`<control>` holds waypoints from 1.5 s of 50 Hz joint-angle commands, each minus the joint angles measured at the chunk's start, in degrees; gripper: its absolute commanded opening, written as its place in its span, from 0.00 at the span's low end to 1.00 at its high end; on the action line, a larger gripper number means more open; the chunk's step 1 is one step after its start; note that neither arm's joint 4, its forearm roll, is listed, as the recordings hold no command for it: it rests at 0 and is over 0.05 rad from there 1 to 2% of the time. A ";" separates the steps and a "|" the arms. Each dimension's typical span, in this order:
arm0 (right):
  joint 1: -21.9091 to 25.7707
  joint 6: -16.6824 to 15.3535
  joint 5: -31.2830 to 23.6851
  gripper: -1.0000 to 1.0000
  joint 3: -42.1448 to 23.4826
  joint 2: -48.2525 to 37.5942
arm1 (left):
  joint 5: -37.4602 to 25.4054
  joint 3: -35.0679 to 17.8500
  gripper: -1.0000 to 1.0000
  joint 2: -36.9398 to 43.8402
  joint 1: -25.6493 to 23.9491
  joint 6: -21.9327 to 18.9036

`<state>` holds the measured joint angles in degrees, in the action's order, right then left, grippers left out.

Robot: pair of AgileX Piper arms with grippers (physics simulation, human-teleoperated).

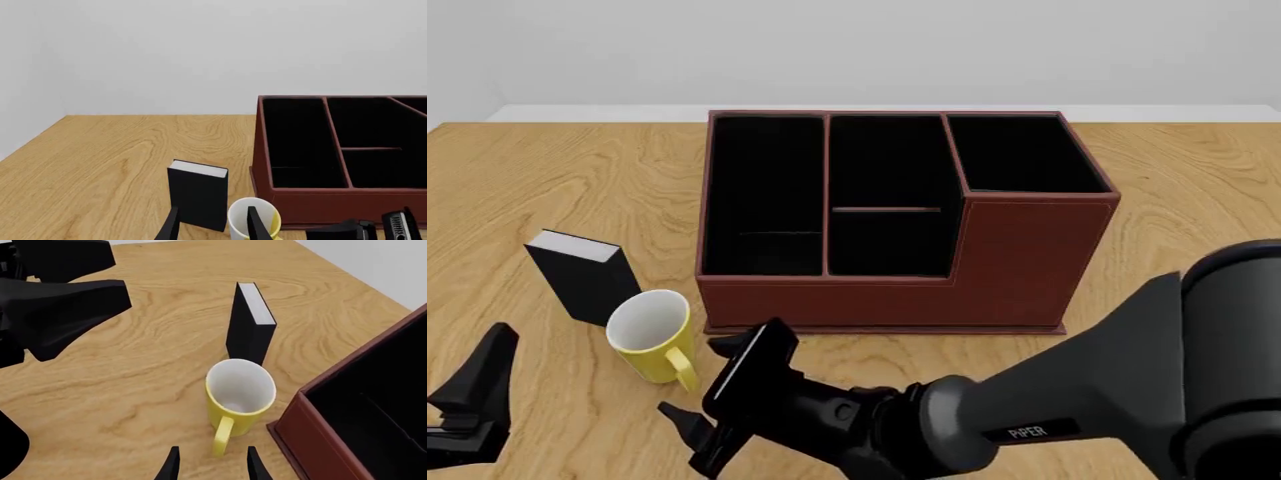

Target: Pick up the yellow and white mug and place it to the right of the caddy.

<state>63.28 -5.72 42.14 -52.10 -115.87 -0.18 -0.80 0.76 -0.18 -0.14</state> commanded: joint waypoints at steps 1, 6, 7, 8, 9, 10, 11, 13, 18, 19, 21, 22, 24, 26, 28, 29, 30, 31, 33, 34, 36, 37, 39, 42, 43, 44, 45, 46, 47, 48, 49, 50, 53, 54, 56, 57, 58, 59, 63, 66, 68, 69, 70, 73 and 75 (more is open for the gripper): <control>-0.04 0.10 -0.99 1.00 -2.01 -1.15 | 0.23 0.05 1.00 0.21 -0.01 -0.04; -0.13 0.07 -1.13 1.00 -2.42 -1.48 | 0.19 0.08 1.00 0.13 -0.01 -0.02; -0.24 0.02 -0.99 1.00 -2.32 -1.51 | 0.20 0.08 1.00 0.13 -0.01 -0.02; -0.25 0.01 -1.01 1.00 -2.43 -1.67 | 0.21 0.08 1.00 0.12 0.00 -0.01; -0.27 0.03 -1.08 1.00 -2.62 -1.85 | 0.25 0.11 1.00 0.13 -0.01 0.01; -0.29 -0.09 -1.15 1.00 -2.84 -2.10 | 0.31 0.15 1.00 0.16 -0.01 0.00; -0.33 -0.11 -1.11 1.00 -2.85 -2.15 | 0.34 0.17 1.00 0.17 -0.01 0.00; -0.25 -0.07 -1.34 1.00 -3.27 -2.40 | 0.37 0.19 1.00 0.18 -0.01 -0.01; -0.30 0.16 -1.60 1.00 -4.01 -3.19 | -0.02 0.11 1.00 -0.14 -0.01 0.00; -0.40 0.09 -1.41 1.00 -3.99 -3.41 | -0.12 0.07 1.00 -0.19 -0.01 -0.01; -0.35 0.08 -1.33 1.00 -4.27 -3.98 | -0.17 0.05 1.00 -0.23 -0.01 0.00; -0.39 0.00 -1.26 1.00 -4.36 -4.24 | -0.21 0.04 1.00 -0.26 -0.01 0.01; -0.40 0.02 -1.51 1.00 -4.92 -4.83 | -0.38 -0.03 1.00 -0.36 -0.01 0.00; -0.36 0.15 -1.75 1.00 -5.53 -5.37 | -0.38 -0.04 1.00 -0.35 0.00 -0.01; -0.53 0.43 -2.01 1.00 -5.81 -5.52 | -0.34 -0.03 1.00 -0.33 -0.01 0.00; -0.54 0.41 -2.11 1.00 -5.91 -5.58 | -0.36 -0.03 1.00 -0.34 -0.01 0.00; -0.50 0.20 -1.95 1.00 -5.97 -5.73 | -0.38 -0.05 1.00 -0.33 -0.01 -0.02; -0.60 0.15 -1.75 1.00 -5.80 -5.69 | -0.38 -0.05 1.00 -0.33 -0.01 -0.02; -0.63 0.58 -1.99 1.00 -5.88 -5.71 | -0.37 -0.05 1.00 -0.32 -0.01 0.00; -0.45 0.79 -2.24 1.00 -6.16 -5.85 | -0.38 -0.06 1.00 -0.33 -0.01 -0.02; -0.41 0.64 -2.03 1.00 -6.40 -6.30 | -0.39 -0.07 1.00 -0.32 -0.01 -0.02; -0.40 0.70 -2.07 1.00 -6.53 -6.40 | -0.39 -0.07 1.00 -0.32 -0.01 -0.01; -0.41 0.83 -2.46 1.00 -7.08 -6.79 | -0.41 -0.09 1.00 -0.32 -0.01 -0.01; -0.30 0.92 -2.84 1.00 -7.57 -6.83 | -0.40 -0.09 1.00 -0.31 -0.01 -0.01; -0.31 0.99 -2.86 1.00 -7.64 -6.87 | -0.39 -0.09 1.00 -0.31 -0.01 0.00; -0.40 0.99 -2.81 1.00 -7.72 -7.04 | -0.35 -0.07 1.00 -0.28 0.00 -0.01; -0.39 0.96 -2.75 1.00 -7.85 -7.26 | -0.35 -0.07 1.00 -0.27 -0.01 -0.02; -0.40 0.94 -2.72 1.00 -7.88 -7.32 | -0.35 -0.07 1.00 -0.28 -0.01 -0.02; -0.49 0.94 -2.71 1.00 -7.84 -7.32 | -0.35 -0.07 1.00 -0.28 -0.01 -0.01; -0.47 0.98 -2.74 1.00 -7.82 -7.24 | -0.34 -0.07 1.00 -0.28 -0.01 0.00; -0.41 1.04 -2.80 1.00 -7.91 -7.29 | -0.35 -0.07 1.00 -0.29 -0.01 0.00; -0.34 1.08 -2.83 1.00 -8.04 -7.40 | -0.37 -0.08 1.00 -0.30 -0.01 -0.02; -0.63 1.30 -2.88 1.00 -8.17 -7.60 | -0.38 -0.08 1.00 -0.31 -0.01 -0.01; -0.81 1.21 -2.69 1.00 -8.00 -7.58 | -0.39 -0.08 1.00 -0.32 -0.01 0.00; -0.93 1.35 -2.67 1.00 -8.18 -7.88 | -0.38 -0.07 1.00 -0.32 -0.01 0.00; -0.89 1.28 -2.68 1.00 -8.25 -7.96 | -0.38 -0.07 1.00 -0.33 0.00 0.00; -0.89 1.33 -2.79 1.00 -8.32 -7.98 | -0.40 -0.07 1.00 -0.34 0.01 -0.03; -0.94 1.24 -2.66 1.00 -8.28 -8.04 | -0.41 -0.07 1.00 -0.33 0.00 -0.01; -1.12 1.26 -2.39 1.00 -7.98 -7.92 | -0.41 -0.07 1.00 -0.33 0.00 -0.04; -1.03 1.33 -2.21 0.00 -7.85 -8.20 | -0.40 -0.07 1.00 -0.36 -0.01 0.01; -0.99 1.21 -2.01 0.00 -7.73 -8.44 | -0.40 -0.07 1.00 -0.34 -0.01 -0.04; -0.97 1.17 -1.84 0.00 -7.64 -8.55 | -0.40 -0.07 1.00 -0.35 0.00 -0.02; -0.86 1.25 -1.73 0.00 -7.61 -8.69 | -0.40 -0.07 1.00 -0.38 0.00 0.03; -1.90 0.98 -0.24 0.00 -5.71 -7.68 | -0.40 -0.07 1.00 -0.34 0.00 -0.03; -1.54 0.76 -0.57 0.00 -6.07 -7.80 | -0.40 -0.07 1.00 -0.36 -0.01 0.03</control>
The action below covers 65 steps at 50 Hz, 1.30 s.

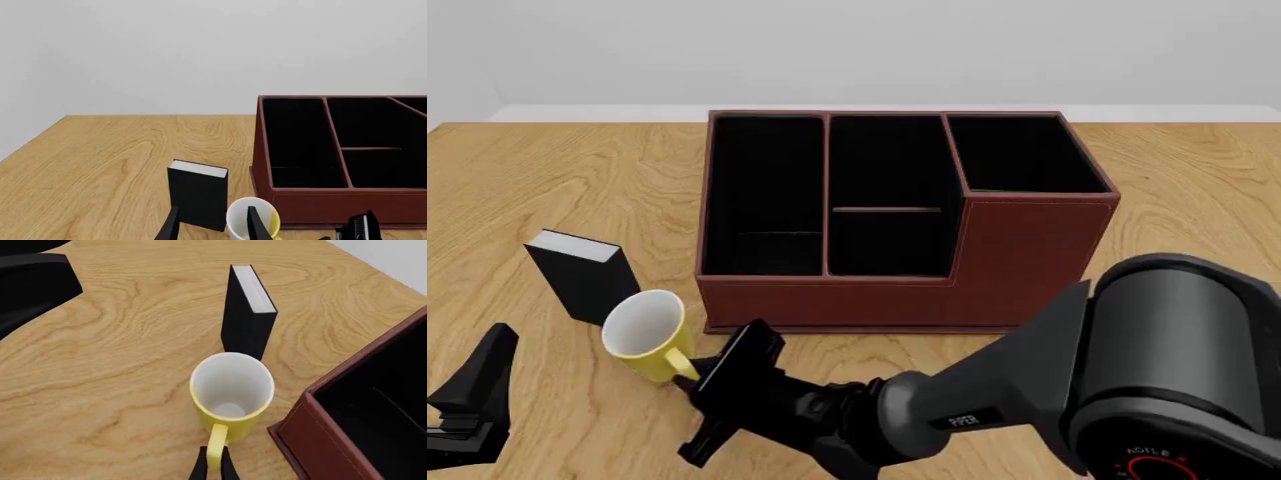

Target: Pick up the yellow and white mug and place it to the right of the caddy.

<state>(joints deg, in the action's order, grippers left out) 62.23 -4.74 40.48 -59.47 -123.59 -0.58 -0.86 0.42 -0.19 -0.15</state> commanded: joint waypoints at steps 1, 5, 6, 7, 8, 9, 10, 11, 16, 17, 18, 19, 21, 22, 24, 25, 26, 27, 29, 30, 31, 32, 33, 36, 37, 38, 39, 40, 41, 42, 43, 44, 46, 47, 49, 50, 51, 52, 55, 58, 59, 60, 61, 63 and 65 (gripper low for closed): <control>-0.43 -0.36 1.15 0.00 1.33 -0.02 | 0.00 0.00 1.00 -0.03 0.00 0.02; 0.22 -0.62 0.67 0.00 1.15 0.53 | 0.00 0.00 1.00 -0.04 0.00 0.04; 0.33 -0.66 0.61 0.00 1.08 0.54 | 0.00 0.00 1.00 -0.04 0.02 0.03; 0.39 -0.65 0.57 0.00 1.15 0.74 | -0.01 0.00 1.00 0.02 0.00 -0.03; 0.46 -0.79 0.63 0.00 1.24 0.91 | -0.01 0.00 1.00 0.02 -0.01 -0.03; 0.44 -0.80 0.69 0.00 1.31 0.94 | -0.01 0.00 1.00 -0.01 0.00 0.01; 0.44 -0.79 0.70 0.00 1.33 0.93 | 0.00 0.00 1.00 -0.03 0.00 0.04; 0.52 -0.77 0.73 0.00 1.34 0.89 | -0.01 0.00 1.00 -0.02 0.03 0.02; 0.29 -1.16 1.62 0.00 2.29 1.31 | 0.00 0.00 1.00 -0.03 0.01 0.05; 0.33 -1.15 2.18 0.00 2.86 1.82 | -0.01 0.00 1.00 -0.01 0.00 0.00; 0.20 -1.10 2.50 0.00 3.27 2.12 | -0.01 0.00 1.00 0.00 0.00 -0.02; 0.07 -1.29 3.25 0.00 4.07 2.71 | -0.01 0.00 1.00 -0.02 0.00 0.00; -0.31 -1.35 4.96 0.00 6.55 5.13 | -0.01 0.00 1.00 -0.01 0.00 -0.01; -0.41 -1.11 5.55 0.00 7.60 6.35 | -0.01 0.00 1.00 0.02 -0.01 -0.02; -0.45 -1.45 7.04 0.00 9.64 8.44 | 0.00 0.00 1.00 -0.03 0.00 0.06; -0.69 -1.78 7.73 0.00 10.98 9.87 | -0.01 0.00 1.00 0.00 0.00 0.00; -0.79 -1.78 8.37 0.00 11.78 10.65 | -0.01 0.00 1.00 0.01 0.00 -0.02; -0.83 -1.84 8.75 0.00 13.52 13.10 | 0.00 0.00 1.00 -0.02 0.00 0.04; -0.75 -2.01 9.81 0.00 15.62 15.39 | -0.01 0.00 1.00 -0.02 0.00 0.01; -0.75 -2.09 10.14 0.00 16.35 16.19 | -0.01 0.00 1.00 -0.01 0.00 0.00; -0.67 -2.47 10.65 0.00 17.34 17.26 | -0.01 0.00 1.00 0.01 0.00 -0.01; -0.47 -2.74 11.03 0.00 17.67 17.64 | -0.01 0.00 1.00 -0.01 0.00 -0.01; -0.58 -2.77 11.61 0.00 18.91 19.01 | 0.00 0.00 1.00 -0.03 0.00 0.02; 0.24 -1.57 10.09 0.00 18.98 20.50 | -0.01 0.00 1.00 -0.01 0.00 0.00; 0.62 -1.87 10.20 0.00 19.13 20.64 | -0.01 0.00 1.00 0.01 0.00 -0.01; 0.80 -2.20 10.63 0.00 19.38 20.66 | -0.01 0.00 1.00 0.01 0.00 -0.03; 1.25 -2.85 11.60 0.00 20.43 21.36 | 0.00 0.00 1.00 -0.04 0.01 0.04; 1.26 -2.50 11.31 0.00 20.55 21.61 | 0.00 0.00 1.00 -0.04 0.01 0.05; 1.65 -2.23 10.89 0.00 20.48 21.93 | 0.00 0.00 1.00 -0.05 0.01 0.05; 1.67 -2.58 11.19 0.00 21.41 23.18 | -0.01 0.00 1.00 -0.01 0.00 -0.01; 2.00 -2.46 10.57 0.00 21.68 24.32 | -0.01 0.00 1.00 0.01 0.00 -0.03; 2.00 -2.46 10.56 0.00 21.68 24.33 | -0.01 0.00 1.00 0.01 0.00 -0.03; 2.10 -2.47 10.13 0.00 23.18 27.25 | 0.00 0.00 1.00 -0.03 -0.01 0.04; 2.50 -2.44 9.82 0.00 22.92 27.28 | -0.01 0.00 1.00 -0.02 0.00 0.02; 2.84 -0.71 8.46 0.00 23.67 29.66 | -0.01 0.00 1.00 -0.01 0.01 0.00; 3.20 0.81 7.18 0.00 23.04 29.80 | -0.01 0.00 1.00 -0.02 0.01 0.02; 2.69 0.22 7.33 0.00 24.75 32.58 | 0.00 0.00 1.00 -0.04 0.00 0.06; 2.05 -0.65 7.75 0.00 26.20 34.42 | -0.01 0.00 1.00 -0.02 0.02 0.03; 2.33 -0.45 6.47 0.00 27.32 37.76 | -0.01 0.00 1.00 -0.02 0.00 0.00; 2.21 -0.70 6.19 0.00 28.51 39.68 | 0.00 0.00 1.00 -0.03 0.01 0.01; 2.22 -0.70 6.12 0.00 28.59 39.86 | -0.01 0.00 1.00 -0.02 0.00 0.00; 2.10 -0.79 5.81 0.00 29.01 40.81 | -0.01 0.00 1.00 0.02 0.00 -0.03; 2.16 -1.03 5.53 0.00 29.08 41.24 | -0.01 0.00 1.00 0.01 0.01 -0.01; 3.61 -0.22 3.41 0.00 26.99 40.19 | 0.00 0.00 1.00 -0.03 0.01 0.06; 3.78 0.96 0.80 0.00 26.28 41.68 | -0.01 0.00 1.00 -0.01 0.00 -0.01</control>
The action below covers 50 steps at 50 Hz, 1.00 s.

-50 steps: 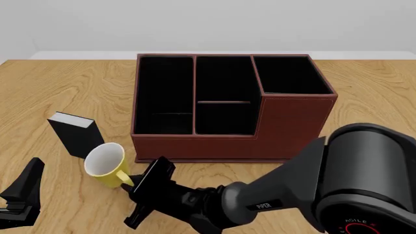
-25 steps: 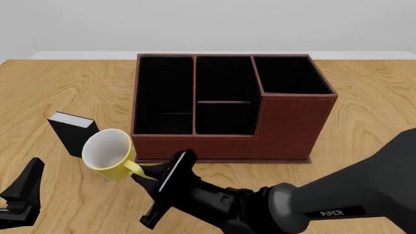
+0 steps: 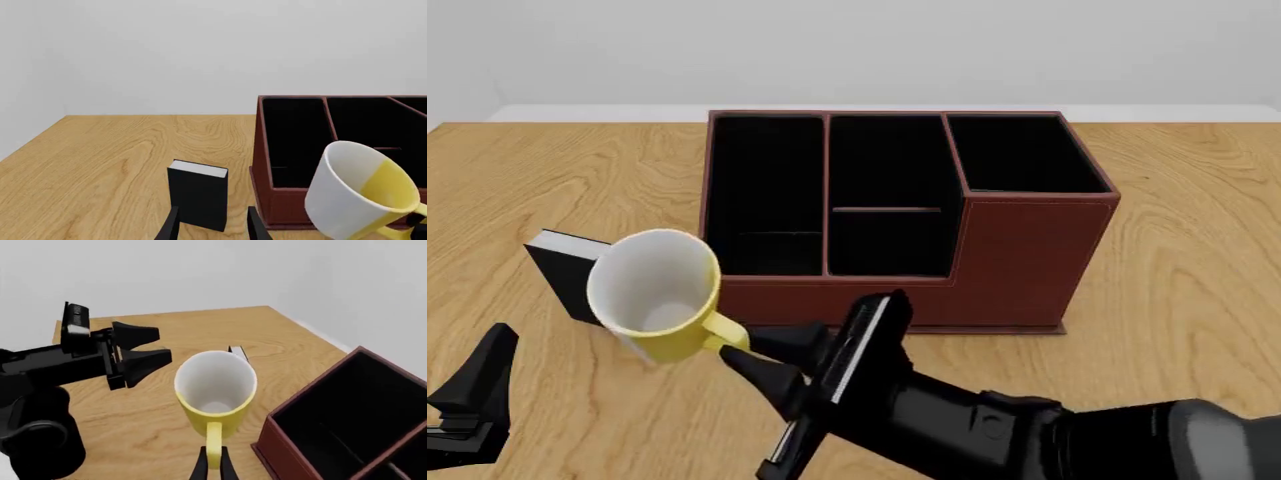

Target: Pick up the yellow and white mug and place it to the right of the caddy.

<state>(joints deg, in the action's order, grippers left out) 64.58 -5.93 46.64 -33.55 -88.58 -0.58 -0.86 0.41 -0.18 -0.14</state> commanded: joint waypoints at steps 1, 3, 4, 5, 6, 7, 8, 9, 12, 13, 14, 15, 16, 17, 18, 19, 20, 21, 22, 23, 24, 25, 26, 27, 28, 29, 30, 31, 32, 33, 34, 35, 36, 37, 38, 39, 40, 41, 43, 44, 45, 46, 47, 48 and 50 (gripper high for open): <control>1.31 1.37 -5.27 0.00 0.72 7.41 | 0.00 0.00 1.00 0.02 -0.01 -0.02; 1.24 1.49 -6.97 0.00 0.52 9.07 | 0.00 0.00 1.00 -0.01 -0.01 0.01; 1.30 1.20 -7.09 0.00 0.56 9.46 | 0.00 0.00 1.00 -0.01 -0.01 0.01; 1.36 0.89 -7.38 0.00 0.62 10.09 | 0.00 0.00 1.00 0.00 0.00 0.03; 1.84 1.94 -8.81 0.00 -0.31 10.05 | 0.00 0.00 1.00 -0.01 -0.01 -0.01; 2.04 2.93 -9.70 0.00 -0.89 9.92 | 0.00 0.00 1.00 0.00 0.00 -0.01; 1.68 1.85 -10.12 0.00 -0.55 10.98 | 0.00 0.00 1.00 -0.01 0.01 -0.01; 1.38 1.20 -10.29 0.00 -0.15 12.04 | 0.00 0.00 1.00 -0.01 0.01 0.03; 1.04 0.63 -12.14 0.00 -0.44 13.81 | 0.00 0.00 1.00 0.02 0.00 -0.02; 0.63 0.80 -12.83 0.00 -0.35 14.61 | 0.00 0.00 1.00 0.01 0.00 -0.01; 0.68 0.92 -13.52 0.00 -0.71 14.92 | 0.01 0.00 1.00 -0.03 0.00 0.01; 0.49 0.60 -13.79 0.00 -0.67 15.24 | 0.01 0.00 1.00 -0.03 0.00 0.01; -0.10 -0.10 -14.01 0.00 -0.09 16.82 | 0.00 0.00 1.00 0.00 0.00 -0.01; 0.17 0.29 -14.53 0.00 -0.63 16.48 | 0.00 0.00 1.00 0.01 0.00 0.00; -0.13 -0.09 -15.14 0.00 -0.56 17.33 | 0.00 0.00 1.00 0.02 -0.01 -0.02; -0.38 -0.49 -15.59 0.00 -0.44 18.08 | 0.00 0.00 1.00 0.00 0.00 -0.01; -0.24 -0.23 -16.57 0.00 -0.94 18.44 | 0.00 0.00 1.00 0.00 -0.01 -0.01; 0.03 0.15 -17.24 0.00 -1.55 18.00 | 0.00 0.00 1.00 0.00 0.00 0.01; 0.10 0.68 -18.31 0.00 -2.04 18.41 | 0.00 0.00 1.00 0.00 -0.01 -0.02; -0.16 -0.17 -18.27 0.00 -1.64 19.28 | 0.00 0.00 1.00 0.01 0.01 -0.01; -0.64 -1.64 -18.11 0.00 -0.93 20.48 | 0.00 0.00 1.00 0.01 0.00 0.00; -0.54 -1.67 -18.37 0.00 -1.00 20.87 | 0.00 0.00 1.00 0.00 -0.01 0.01; -0.44 -1.08 -19.21 0.00 -1.40 21.04 | 0.00 0.00 1.00 0.00 0.00 -0.01; -0.79 -1.73 -19.36 0.00 -1.03 21.89 | 0.00 0.00 1.00 0.02 0.00 -0.02; -0.99 -1.47 -20.12 0.00 -1.14 22.52 | 0.00 0.00 1.00 0.03 -0.01 -0.05; -1.07 -1.53 -20.30 0.00 -1.13 22.74 | 0.00 0.00 1.00 0.01 0.00 -0.06; -1.45 -1.98 -20.73 0.00 -0.92 23.59 | 0.00 0.00 1.00 -0.01 0.00 -0.02; -1.41 -1.84 -21.18 0.00 -1.13 23.87 | 0.00 0.00 1.00 0.00 0.00 0.00; -1.65 -1.71 -21.83 0.00 -1.20 24.67 | 0.00 0.00 1.00 0.00 -0.01 0.00; -1.71 -1.88 -21.95 0.00 -1.16 24.95 | 0.00 0.00 1.00 0.02 0.00 -0.01; -1.77 -1.99 -22.40 0.00 -1.25 25.35 | 0.00 0.00 1.00 0.01 0.00 -0.03; -1.84 -2.02 -22.64 0.00 -1.23 25.69 | 0.00 0.00 1.00 0.02 0.00 -0.03; -1.67 -1.96 -22.88 0.00 -1.35 25.93 | 0.00 0.00 1.00 0.00 0.00 -0.01; -1.48 -1.76 -23.06 0.00 -1.55 25.86 | 0.00 0.00 1.00 -0.01 0.01 0.01; -1.61 -1.78 -23.39 0.00 -1.51 26.19 | 0.00 0.00 1.00 0.00 0.00 0.01; -1.76 -1.90 -23.59 0.00 -1.37 26.63 | 0.00 0.00 1.00 0.00 -0.01 -0.01; -1.46 -1.46 -24.15 0.00 -1.81 26.55 | -0.01 0.00 1.00 0.02 0.00 -0.02; -1.62 -1.34 -24.53 0.00 -1.82 27.03 | 0.00 0.00 1.00 0.01 0.00 -0.02; -1.74 -1.68 -25.00 0.00 -1.86 27.65 | 0.00 0.00 1.00 -0.01 0.01 0.02; -1.92 -1.73 -25.36 0.00 -1.86 28.29 | 0.00 0.00 1.00 0.01 -0.01 -0.02; -2.05 -2.03 -25.54 0.00 -1.81 28.66 | 0.00 0.00 1.00 0.02 -0.02 -0.05; -2.18 -1.92 -26.09 0.00 -1.97 29.14 | 0.00 0.00 1.00 0.00 0.00 -0.01; -2.44 -1.93 -26.34 0.00 -1.91 29.54 | 0.00 0.00 1.00 -0.01 -0.01 0.02; -2.63 -2.08 -26.85 0.00 -2.04 30.11 | 0.00 0.00 1.00 -0.01 0.00 0.01; -3.16 -2.21 -27.67 0.00 -2.11 31.36 | 0.03 0.19 1.00 -0.20 -0.03 0.07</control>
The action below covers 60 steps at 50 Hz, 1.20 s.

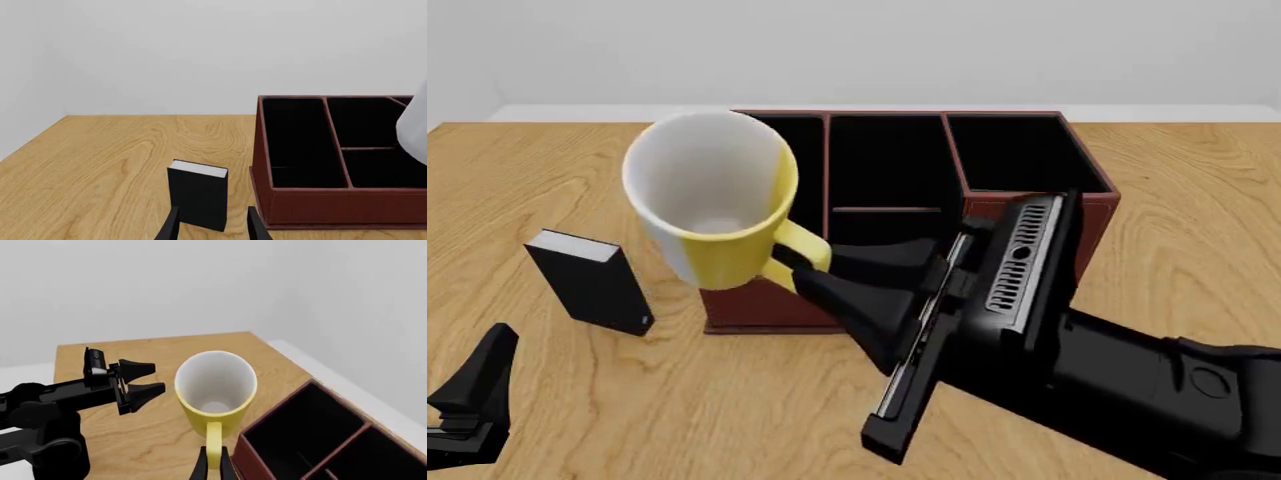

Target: Pick up the yellow and white mug and place it to the right of the caddy.

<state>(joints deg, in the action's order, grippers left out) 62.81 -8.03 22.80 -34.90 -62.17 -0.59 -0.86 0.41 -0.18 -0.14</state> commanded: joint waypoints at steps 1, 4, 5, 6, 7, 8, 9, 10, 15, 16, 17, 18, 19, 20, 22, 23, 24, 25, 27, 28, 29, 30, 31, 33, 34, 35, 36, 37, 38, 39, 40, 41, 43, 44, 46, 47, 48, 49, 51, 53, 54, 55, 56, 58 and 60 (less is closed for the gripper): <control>-1.39 -0.05 -4.03 0.00 -0.90 4.99 | 0.02 0.20 1.00 -0.20 -0.03 0.05; -2.01 -0.05 -4.85 0.00 -1.00 5.93 | 0.13 0.23 1.00 -0.19 -0.01 0.16; -2.14 -0.06 -4.97 0.00 -0.97 6.13 | 0.11 0.21 1.00 -0.19 -0.01 0.15; -2.42 -0.08 -5.27 0.00 -0.95 6.53 | -0.11 0.08 1.00 -0.25 -0.02 0.09; -2.65 -0.06 -5.45 0.00 -0.94 6.76 | -0.06 0.12 1.00 -0.22 -0.02 0.08; -2.89 -0.17 -5.55 0.00 -0.91 6.99 | 0.01 0.16 1.00 -0.21 -0.03 0.10; -3.00 -0.17 -5.70 0.00 -0.98 7.15 | 0.03 0.16 1.00 -0.21 -0.02 0.13; -3.30 -0.18 -5.85 0.00 -0.92 7.46 | 0.03 0.16 1.00 -0.21 -0.02 0.14; -4.60 0.01 -6.57 0.00 -0.53 8.82 | 0.15 0.27 1.00 -0.18 -0.03 0.11; -4.67 0.04 -6.61 0.00 -0.50 8.91 | 0.22 0.33 1.00 -0.17 -0.02 0.12; -4.90 0.10 -6.70 0.00 -0.38 9.13 | 0.17 0.28 1.00 -0.18 -0.02 0.13; -5.10 0.11 -6.64 0.00 -0.21 9.22 | 0.12 0.24 1.00 -0.18 -0.02 0.11; -5.35 0.17 -6.78 0.00 -0.13 9.45 | 0.12 0.24 1.00 -0.18 -0.03 0.10; -5.58 0.24 -6.98 0.00 -0.14 9.67 | 0.12 0.24 1.00 -0.18 -0.03 0.10; -5.85 0.20 -7.25 0.00 -0.17 10.01 | 0.06 0.21 1.00 -0.21 -0.02 0.11; -5.97 0.23 -7.41 0.00 -0.23 10.15 | 0.18 0.29 1.00 -0.17 -0.03 0.12; -6.21 0.26 -7.74 0.00 -0.35 10.45 | 0.24 0.33 1.00 -0.15 -0.02 0.10; -6.34 0.22 -7.84 0.00 -0.37 10.54 | 0.24 0.33 1.00 -0.14 -0.03 0.10; -6.64 0.33 -8.10 0.00 -0.37 10.84 | 0.22 0.32 1.00 -0.15 -0.02 0.10; -6.77 0.27 -8.11 0.00 -0.31 10.88 | -0.05 0.14 1.00 -0.25 -0.02 0.11; -6.94 0.24 -8.11 0.00 -0.20 10.97 | -0.01 0.17 1.00 -0.24 -0.02 0.11; -7.15 0.22 -8.07 0.00 -0.06 11.12 | 0.09 0.23 1.00 -0.21 -0.02 0.10; -7.29 0.29 -8.17 0.00 -0.04 11.20 | 0.09 0.23 1.00 -0.20 -0.03 0.10; -7.70 0.25 -8.53 0.00 -0.04 11.65 | 0.02 0.18 1.00 -0.22 -0.03 0.10; -8.01 -0.05 -8.68 0.00 0.05 12.01 | -0.13 0.07 1.00 -0.27 -0.03 0.11; -8.04 0.05 -8.78 0.00 -0.02 12.04 | -0.13 0.07 1.00 -0.27 -0.03 0.11; -8.17 0.06 -9.00 0.00 -0.14 12.19 | -0.06 0.12 1.00 -0.24 -0.02 0.10; -8.20 -0.11 -8.99 0.00 -0.13 12.21 | -0.04 0.14 1.00 -0.23 -0.02 0.09; -8.51 -0.12 -9.08 0.00 -0.05 12.36 | 0.00 0.16 1.00 -0.21 -0.02 0.08; -8.71 -0.13 -9.12 0.00 0.04 12.48 | 0.01 0.17 1.00 -0.20 -0.02 0.07; -8.80 -0.25 -9.04 0.00 0.16 12.52 | -0.03 0.15 1.00 -0.20 -0.02 0.05; -9.09 -0.29 -9.09 0.00 0.34 12.79 | -0.04 0.13 1.00 -0.21 -0.03 0.05; -9.31 -0.28 -9.24 0.00 0.43 13.01 | -0.04 0.12 1.00 -0.23 -0.02 0.11; -9.53 -0.37 -9.35 0.00 0.51 13.20 | -0.04 0.12 1.00 -0.23 -0.02 0.11; -10.16 -0.45 -9.65 0.00 0.75 13.93 | -0.19 0.03 1.00 -0.26 -0.03 0.06; -10.32 -0.38 -9.78 0.00 0.75 13.98 | -0.18 0.03 1.00 -0.26 -0.02 0.08; -10.54 -0.18 -9.92 0.00 0.76 14.12 | -0.13 0.05 1.00 -0.26 -0.02 0.13; -10.70 -0.14 -10.02 0.00 0.79 14.28 | -0.11 0.06 1.00 -0.26 -0.02 0.13; -10.95 0.00 -10.30 0.00 0.68 14.38 | -0.11 0.07 1.00 -0.24 -0.02 0.08; -11.27 -0.18 -10.49 0.00 0.66 14.73 | -0.17 0.02 1.00 -0.25 -0.02 0.09; -11.42 -0.25 -10.53 0.00 0.68 14.85 | -0.17 0.01 1.00 -0.26 -0.02 0.11; -11.49 -0.11 -10.65 0.00 0.61 14.86 | -0.16 0.01 1.00 -0.26 -0.02 0.12; -11.73 -0.17 -10.79 0.00 0.58 15.05 | -0.14 0.03 1.00 -0.25 -0.02 0.11; -12.13 -0.21 -10.93 0.00 0.64 15.26 | -0.11 0.06 1.00 -0.23 -0.03 0.09; -12.53 -0.20 -10.99 0.00 0.76 15.40 | -0.09 0.07 1.00 -0.24 -0.02 0.11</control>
<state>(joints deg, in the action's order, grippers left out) 52.00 -8.60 12.56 -34.04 -48.08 -0.69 -0.79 0.17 -0.21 -0.05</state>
